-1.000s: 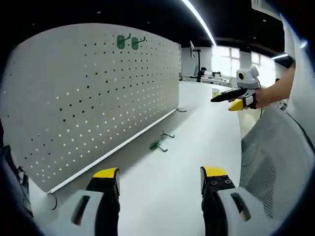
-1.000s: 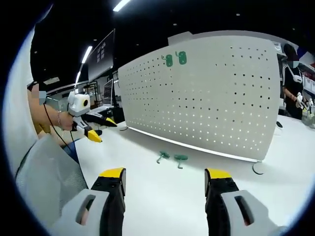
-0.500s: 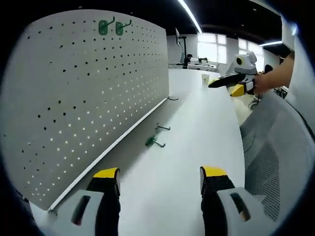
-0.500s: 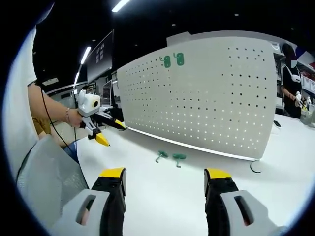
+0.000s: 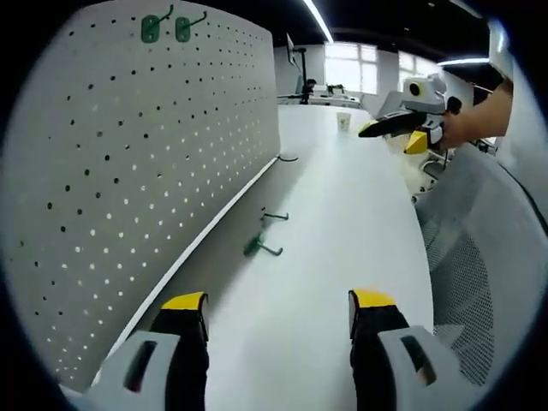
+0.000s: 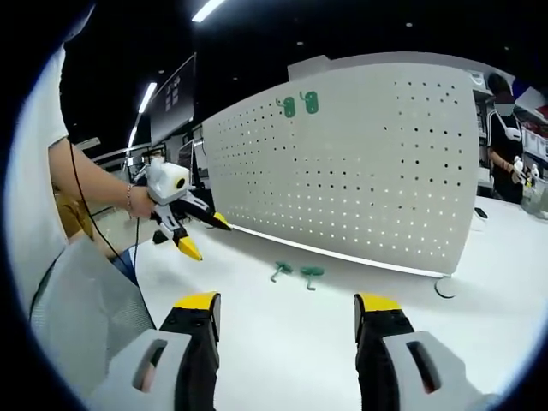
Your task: Insert the hook assembly into the mounting plate slot until the hook locks in place.
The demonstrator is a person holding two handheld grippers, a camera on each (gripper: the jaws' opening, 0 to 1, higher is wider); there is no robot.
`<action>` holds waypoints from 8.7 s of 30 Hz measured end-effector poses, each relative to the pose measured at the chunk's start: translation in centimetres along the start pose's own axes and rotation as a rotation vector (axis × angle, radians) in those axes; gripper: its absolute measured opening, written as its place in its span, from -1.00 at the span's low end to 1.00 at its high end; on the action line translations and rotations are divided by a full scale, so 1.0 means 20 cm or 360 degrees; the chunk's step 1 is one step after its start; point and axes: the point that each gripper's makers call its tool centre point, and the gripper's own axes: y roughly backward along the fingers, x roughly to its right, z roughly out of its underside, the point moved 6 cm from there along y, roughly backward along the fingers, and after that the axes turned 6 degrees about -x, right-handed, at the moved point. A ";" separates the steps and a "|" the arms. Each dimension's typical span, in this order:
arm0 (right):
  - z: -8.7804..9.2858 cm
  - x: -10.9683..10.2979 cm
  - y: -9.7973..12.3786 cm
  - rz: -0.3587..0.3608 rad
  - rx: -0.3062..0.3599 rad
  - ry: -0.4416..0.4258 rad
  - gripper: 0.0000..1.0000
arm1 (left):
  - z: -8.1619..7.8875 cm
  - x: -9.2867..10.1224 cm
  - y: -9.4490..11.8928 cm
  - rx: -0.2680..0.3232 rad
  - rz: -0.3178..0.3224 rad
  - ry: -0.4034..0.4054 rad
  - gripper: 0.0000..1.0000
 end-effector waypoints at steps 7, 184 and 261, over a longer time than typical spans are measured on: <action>0.01 0.00 0.01 0.0005 -0.0018 -0.0003 0.22 | -0.01 -0.01 -0.08 -0.0074 0.0059 -0.0083 0.36; -0.06 -0.08 0.04 -0.0039 0.0020 -0.0119 0.34 | -0.51 -0.09 -0.26 0.0313 0.0051 -0.0162 -0.93; -0.09 -0.12 0.02 -0.0103 0.0099 -0.0200 0.35 | -0.51 0.26 0.43 0.1041 -0.0351 0.0165 -0.92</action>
